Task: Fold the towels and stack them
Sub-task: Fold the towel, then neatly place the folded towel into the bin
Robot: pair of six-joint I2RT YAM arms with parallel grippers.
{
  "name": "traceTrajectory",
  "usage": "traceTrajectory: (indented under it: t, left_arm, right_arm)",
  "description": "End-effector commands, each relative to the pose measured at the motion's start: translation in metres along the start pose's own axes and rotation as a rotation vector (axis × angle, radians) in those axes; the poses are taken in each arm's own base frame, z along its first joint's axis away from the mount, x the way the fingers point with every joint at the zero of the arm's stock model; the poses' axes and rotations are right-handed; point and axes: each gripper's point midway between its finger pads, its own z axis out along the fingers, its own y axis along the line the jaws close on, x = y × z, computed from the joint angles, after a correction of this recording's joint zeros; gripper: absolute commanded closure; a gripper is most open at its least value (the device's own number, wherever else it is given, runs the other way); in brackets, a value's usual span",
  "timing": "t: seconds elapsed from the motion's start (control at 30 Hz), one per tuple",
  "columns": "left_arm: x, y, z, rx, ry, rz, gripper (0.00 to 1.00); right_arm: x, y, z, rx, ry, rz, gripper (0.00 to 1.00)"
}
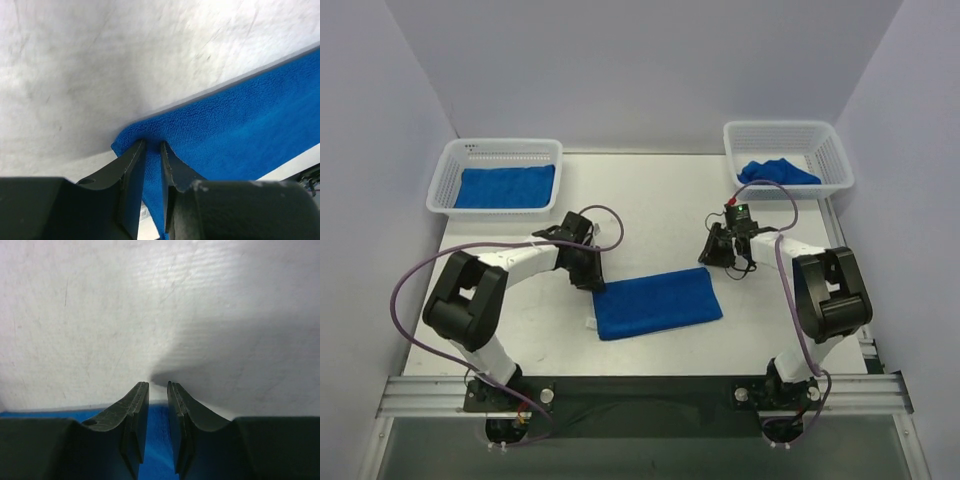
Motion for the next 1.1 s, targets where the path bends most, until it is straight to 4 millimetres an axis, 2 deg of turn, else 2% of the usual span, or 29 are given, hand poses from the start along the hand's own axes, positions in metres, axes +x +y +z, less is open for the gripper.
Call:
traceTrajectory:
  t: [0.0, 0.03, 0.07, 0.1, 0.13, 0.17, 0.2, 0.23, 0.27, 0.3, 0.33, 0.37, 0.4, 0.43, 0.47, 0.5, 0.57, 0.6, 0.63, 0.7, 0.73, 0.77, 0.83, 0.87, 1.0, 1.07]
  left_arm:
    - [-0.032, -0.017, 0.009, 0.039, -0.079, 0.025, 0.7]
    - [-0.035, -0.021, 0.007, 0.046, -0.086, 0.026, 0.69]
    - [-0.039, -0.024, 0.003, 0.048, -0.098, 0.027, 0.68]
    - [-0.047, -0.029, -0.003, 0.053, -0.117, 0.031, 0.65]
    - [-0.053, -0.032, -0.013, 0.054, -0.147, 0.032, 0.64]
    - [-0.056, -0.034, -0.02, 0.051, -0.16, 0.034, 0.61]
    - [-0.061, -0.037, -0.029, 0.054, -0.187, 0.037, 0.57]
    - [-0.068, -0.039, -0.046, 0.051, -0.241, 0.039, 0.46]
    - [-0.07, -0.038, -0.056, 0.046, -0.264, 0.035, 0.41]
    - [-0.073, -0.037, -0.066, 0.042, -0.291, 0.032, 0.35]
    - [-0.078, -0.038, -0.087, 0.041, -0.356, 0.039, 0.25]
    - [-0.078, -0.031, -0.097, 0.021, -0.377, 0.035, 0.21]
    - [-0.078, -0.027, -0.108, 0.009, -0.408, 0.039, 0.15]
    - [-0.078, -0.022, -0.127, 0.001, -0.464, 0.045, 0.1]
    - [-0.074, -0.015, -0.135, -0.01, -0.475, 0.035, 0.03]
    - [-0.077, -0.001, -0.146, -0.024, -0.501, -0.001, 0.02]
    - [-0.065, 0.014, -0.162, -0.016, -0.527, -0.036, 0.03]
    - [-0.066, 0.03, -0.17, -0.026, -0.55, -0.083, 0.03]
    - [-0.061, 0.034, -0.179, -0.018, -0.573, -0.09, 0.03]
    - [-0.046, 0.057, -0.177, -0.083, -0.564, -0.137, 0.03]
    - [-0.043, 0.067, -0.183, -0.119, -0.592, -0.152, 0.02]
    - [-0.035, 0.07, -0.181, -0.13, -0.574, -0.156, 0.03]
    - [-0.025, 0.078, -0.175, -0.15, -0.556, -0.128, 0.03]
    - [-0.023, 0.084, -0.174, -0.176, -0.557, -0.131, 0.02]
    - [-0.014, 0.101, -0.16, -0.22, -0.535, -0.165, 0.03]
    - [-0.013, 0.099, -0.157, -0.2, -0.522, -0.17, 0.03]
  right_arm:
    - [-0.008, -0.031, 0.004, 0.119, 0.011, -0.027, 0.76]
    - [-0.013, -0.03, 0.002, 0.127, 0.003, -0.04, 0.76]
    - [-0.026, -0.024, -0.005, 0.118, -0.027, -0.059, 0.76]
    - [-0.029, -0.022, -0.012, 0.124, -0.025, -0.086, 0.75]
    - [-0.033, -0.02, -0.017, 0.123, -0.033, -0.105, 0.75]
    - [-0.045, -0.008, -0.029, 0.103, -0.074, -0.135, 0.74]
    - [-0.046, -0.006, -0.038, 0.113, -0.077, -0.176, 0.71]
    - [-0.047, 0.0, -0.045, 0.11, -0.087, -0.208, 0.69]
    - [-0.051, 0.009, -0.057, 0.1, -0.116, -0.235, 0.67]
    - [-0.044, 0.024, -0.064, 0.088, -0.106, -0.288, 0.58]
    - [-0.047, 0.033, -0.076, 0.09, -0.137, -0.336, 0.53]
    - [-0.044, 0.04, -0.081, 0.091, -0.143, -0.37, 0.48]
    - [-0.028, 0.062, -0.086, 0.065, -0.129, -0.445, 0.39]
    - [-0.021, 0.074, -0.09, 0.048, -0.13, -0.489, 0.34]
    - [-0.011, 0.086, -0.093, 0.033, -0.129, -0.531, 0.31]
    - [0.005, 0.106, -0.097, 0.014, -0.124, -0.603, 0.24]
    - [0.028, 0.128, -0.096, 0.0, -0.11, -0.69, 0.2]
    - [0.039, 0.136, -0.096, -0.007, -0.095, -0.724, 0.18]
    - [0.065, 0.158, -0.095, -0.047, -0.071, -0.798, 0.18]
    - [0.088, 0.174, -0.091, -0.059, -0.052, -0.876, 0.18]
    - [0.106, 0.192, -0.095, -0.091, -0.051, -0.932, 0.18]
    - [0.121, 0.195, -0.085, -0.078, -0.018, -0.976, 0.18]
    - [0.139, 0.205, -0.081, -0.082, 0.005, -1.042, 0.18]
    - [0.156, 0.216, -0.078, -0.095, 0.02, -1.092, 0.18]
    - [0.179, 0.229, -0.067, -0.074, 0.014, -1.219, 0.23]
    - [0.184, 0.229, -0.061, -0.062, 0.023, -1.219, 0.28]
